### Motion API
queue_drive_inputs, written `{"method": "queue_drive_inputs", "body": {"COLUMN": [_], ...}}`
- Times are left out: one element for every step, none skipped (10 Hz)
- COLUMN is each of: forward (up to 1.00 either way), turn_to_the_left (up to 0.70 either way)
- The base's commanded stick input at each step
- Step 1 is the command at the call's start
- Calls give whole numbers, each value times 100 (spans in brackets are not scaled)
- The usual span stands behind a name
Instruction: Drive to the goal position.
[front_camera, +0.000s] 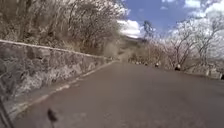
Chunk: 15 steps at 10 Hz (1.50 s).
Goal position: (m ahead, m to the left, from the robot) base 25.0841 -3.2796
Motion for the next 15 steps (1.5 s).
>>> {"method": "queue_drive_inputs", "body": {"forward": [0, 0, 0, 38, 52, 66, 70, 70, 70, 70, 70, 70, 70, 70, 70], "turn_to_the_left": [0, 0, 0, 0, 0, 0, 0, 0, 0, 0, 0, 0, 0, 0, 0]}}
